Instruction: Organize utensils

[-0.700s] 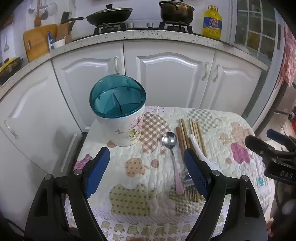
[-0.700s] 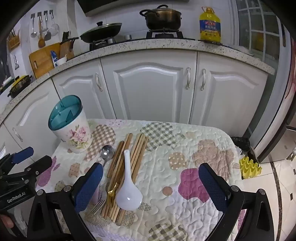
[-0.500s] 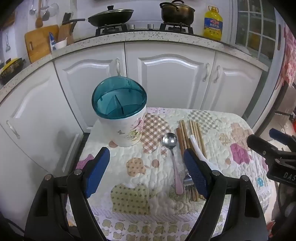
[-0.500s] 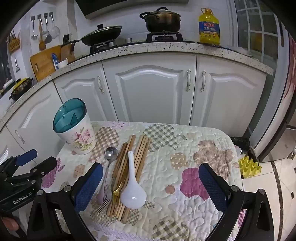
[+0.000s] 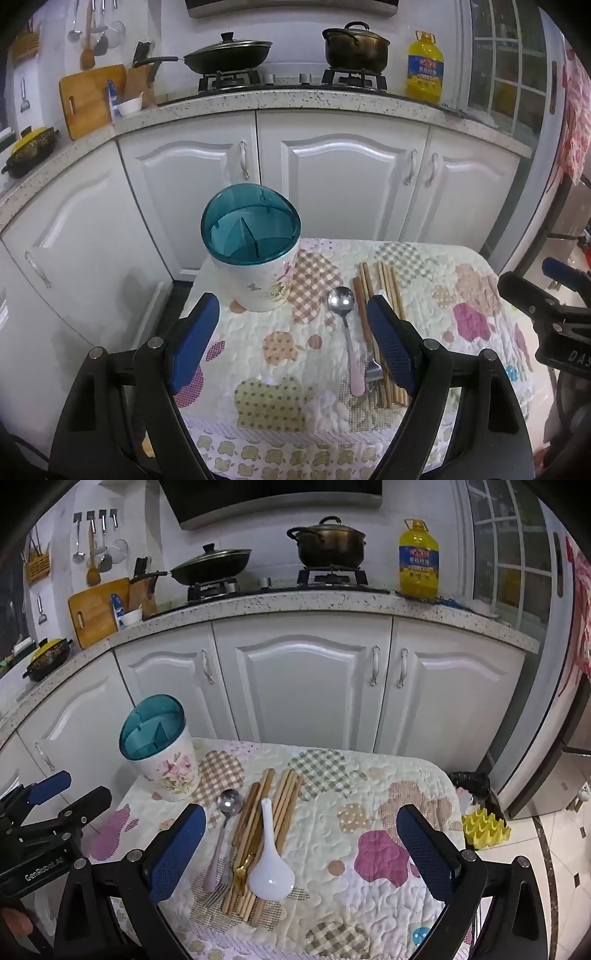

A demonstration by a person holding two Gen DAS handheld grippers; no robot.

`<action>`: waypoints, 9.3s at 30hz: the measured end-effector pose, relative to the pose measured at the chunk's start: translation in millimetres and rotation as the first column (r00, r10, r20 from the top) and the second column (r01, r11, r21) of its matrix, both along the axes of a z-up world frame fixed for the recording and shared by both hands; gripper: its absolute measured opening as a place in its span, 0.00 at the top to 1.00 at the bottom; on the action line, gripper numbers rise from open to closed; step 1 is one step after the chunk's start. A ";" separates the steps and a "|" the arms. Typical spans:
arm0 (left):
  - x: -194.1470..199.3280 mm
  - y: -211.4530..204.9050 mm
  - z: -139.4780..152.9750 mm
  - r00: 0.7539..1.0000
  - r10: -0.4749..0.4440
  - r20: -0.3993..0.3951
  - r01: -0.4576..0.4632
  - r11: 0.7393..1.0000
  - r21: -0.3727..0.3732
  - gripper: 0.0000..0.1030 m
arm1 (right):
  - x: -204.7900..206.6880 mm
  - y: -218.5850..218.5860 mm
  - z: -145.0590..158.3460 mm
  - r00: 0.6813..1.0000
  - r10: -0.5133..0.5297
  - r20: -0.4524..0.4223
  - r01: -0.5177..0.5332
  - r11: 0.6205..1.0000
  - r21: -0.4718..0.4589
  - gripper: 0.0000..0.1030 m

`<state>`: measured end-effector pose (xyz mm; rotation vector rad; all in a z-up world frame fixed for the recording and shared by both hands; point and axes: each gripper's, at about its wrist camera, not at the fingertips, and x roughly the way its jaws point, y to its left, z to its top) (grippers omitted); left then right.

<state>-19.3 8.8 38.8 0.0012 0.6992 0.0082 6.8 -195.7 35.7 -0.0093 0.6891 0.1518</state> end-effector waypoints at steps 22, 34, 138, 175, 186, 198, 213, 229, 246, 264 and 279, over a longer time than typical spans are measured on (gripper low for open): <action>3.9 0.8 4.9 0.999 0.018 0.032 -0.019 1.000 0.012 0.22 | -0.9 0.9 6.1 1.000 -0.008 0.015 0.008 1.000 -0.007 0.00; 3.1 -0.3 3.3 0.999 0.022 0.040 -0.023 1.000 0.016 0.22 | -1.0 7.7 1.9 1.000 -0.002 0.004 0.003 1.000 -0.027 0.00; 19.0 -14.9 -19.5 1.000 -0.016 -0.011 0.016 1.000 -0.006 0.25 | 20.6 8.3 -25.2 0.996 0.003 -0.089 -0.008 0.999 -0.054 0.00; -5.1 -12.0 38.3 0.993 -0.013 0.120 0.018 0.999 -0.044 0.25 | -4.3 3.8 28.7 0.998 -0.051 0.031 0.052 0.997 -0.048 0.00; -1.6 -13.6 29.2 0.996 -0.013 0.090 0.017 0.999 -0.045 0.25 | -2.1 5.0 26.3 0.999 -0.041 0.012 0.041 0.998 -0.044 0.00; -1.3 -13.5 28.5 0.995 -0.009 0.096 0.013 0.999 -0.038 0.25 | 2.5 6.1 22.5 0.999 -0.040 0.005 0.041 0.998 -0.048 0.00; 8.5 -11.7 23.5 0.997 -0.001 0.078 0.004 0.999 -0.040 0.25 | 6.9 5.3 17.3 0.999 -0.035 -0.022 0.034 0.999 -0.041 0.00; 12.2 -15.0 20.5 0.998 -0.015 0.066 0.017 0.999 -0.034 0.25 | 10.3 6.8 14.1 0.999 -0.036 -0.029 0.034 0.998 -0.054 0.00; 25.8 -13.9 9.5 0.999 -0.003 0.040 0.005 0.999 -0.034 0.25 | 20.4 7.7 5.7 0.998 -0.027 -0.050 0.024 0.998 -0.059 0.00; 56.9 -4.5 -82.5 0.983 -0.066 -0.171 0.047 0.993 -0.111 0.42 | 103.0 19.2 -87.5 0.949 0.166 -0.267 -0.156 0.986 0.059 0.48; 110.6 -20.6 -129.4 0.966 -0.086 -0.243 0.050 0.987 -0.151 0.42 | 151.0 41.1 -142.8 0.891 0.261 -0.370 -0.248 0.965 0.085 0.85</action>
